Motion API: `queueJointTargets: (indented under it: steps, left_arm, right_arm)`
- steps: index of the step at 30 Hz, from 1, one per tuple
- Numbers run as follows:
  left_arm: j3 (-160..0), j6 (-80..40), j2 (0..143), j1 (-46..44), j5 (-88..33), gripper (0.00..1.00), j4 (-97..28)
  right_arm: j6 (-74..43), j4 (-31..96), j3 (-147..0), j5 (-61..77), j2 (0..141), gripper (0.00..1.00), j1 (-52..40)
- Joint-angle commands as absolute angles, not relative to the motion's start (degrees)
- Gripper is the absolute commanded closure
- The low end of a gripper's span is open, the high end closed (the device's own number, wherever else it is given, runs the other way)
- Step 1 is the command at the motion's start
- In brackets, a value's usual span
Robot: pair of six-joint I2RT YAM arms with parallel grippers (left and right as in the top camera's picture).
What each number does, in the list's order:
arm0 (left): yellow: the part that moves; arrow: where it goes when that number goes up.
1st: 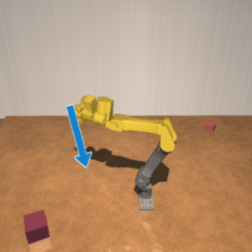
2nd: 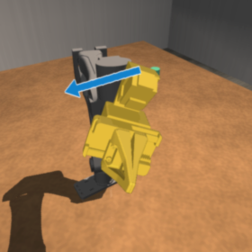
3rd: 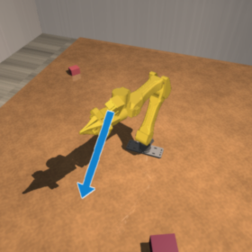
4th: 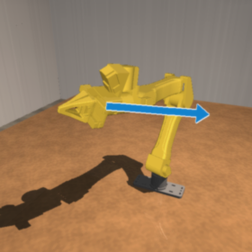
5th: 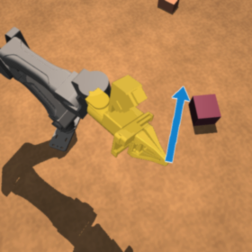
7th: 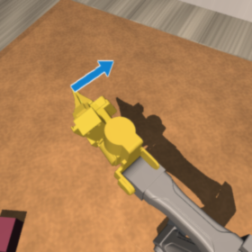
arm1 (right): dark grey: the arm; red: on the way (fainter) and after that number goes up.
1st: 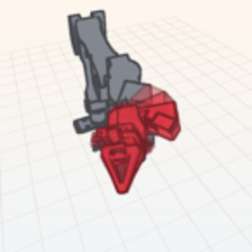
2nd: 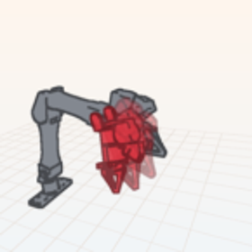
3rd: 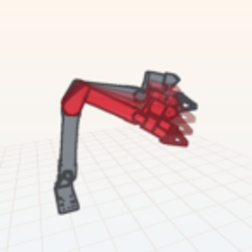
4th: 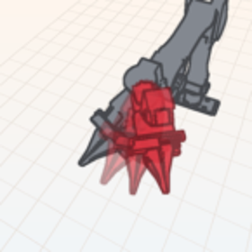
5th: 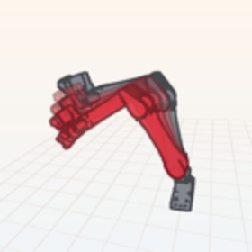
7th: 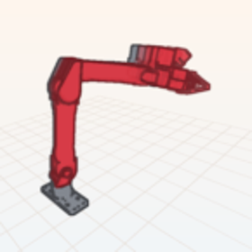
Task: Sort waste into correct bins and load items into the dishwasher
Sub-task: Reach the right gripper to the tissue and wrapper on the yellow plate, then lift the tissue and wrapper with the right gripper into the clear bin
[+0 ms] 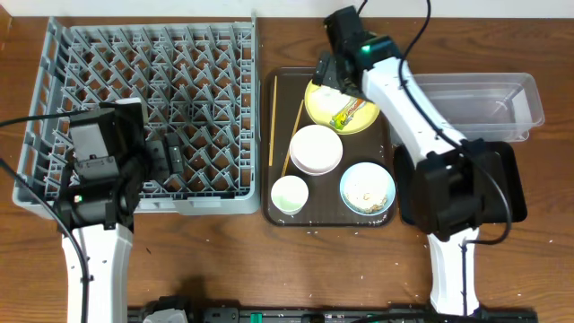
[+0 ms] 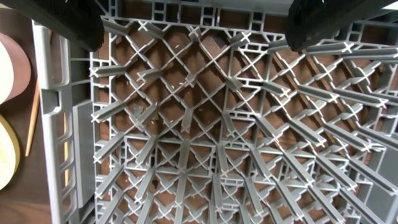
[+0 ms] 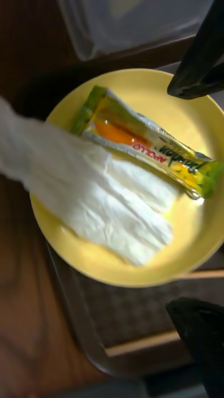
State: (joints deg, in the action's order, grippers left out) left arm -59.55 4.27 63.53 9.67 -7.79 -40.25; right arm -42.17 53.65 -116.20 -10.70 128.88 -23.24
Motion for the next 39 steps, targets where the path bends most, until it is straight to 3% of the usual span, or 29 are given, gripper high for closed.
queueJointTargets:
  steps: [1,9,13,19,24,31,39]
  left_arm:
    - [-60.6,3.8,64.7,10.0,-8.4,0.06,-40.2]
    - [-60.6,3.8,66.3,10.0,-8.4,0.05,-40.3]
    - [-60.6,3.8,66.5,10.0,-8.4,0.06,-40.3]
    - [-60.6,3.8,66.6,10.0,-8.4,0.06,-40.3]
    - [-60.6,3.8,66.6,10.0,-8.4,0.05,-40.3]
    - [-60.6,3.8,66.6,10.0,-8.4,0.05,-40.3]
    - [-60.6,3.8,66.6,10.0,-8.4,0.06,-40.3]
  right_arm:
    - [-50.6,53.5,-117.3,-17.1,131.5,0.01,-23.3]
    - [-50.6,53.2,-117.3,-17.1,136.6,0.02,-23.1]
    - [-50.5,51.5,-117.3,-17.1,138.6,0.12,-23.1]
    - [-48.8,49.5,-117.3,-15.0,141.0,0.48,-23.1]
    - [-47.4,48.7,-117.3,-14.3,141.1,0.99,-22.9]
    - [-38.2,49.1,-118.2,-10.4,138.5,0.99,-22.8]
    - [-37.7,54.4,-118.4,-4.0,123.3,0.99,-18.5]
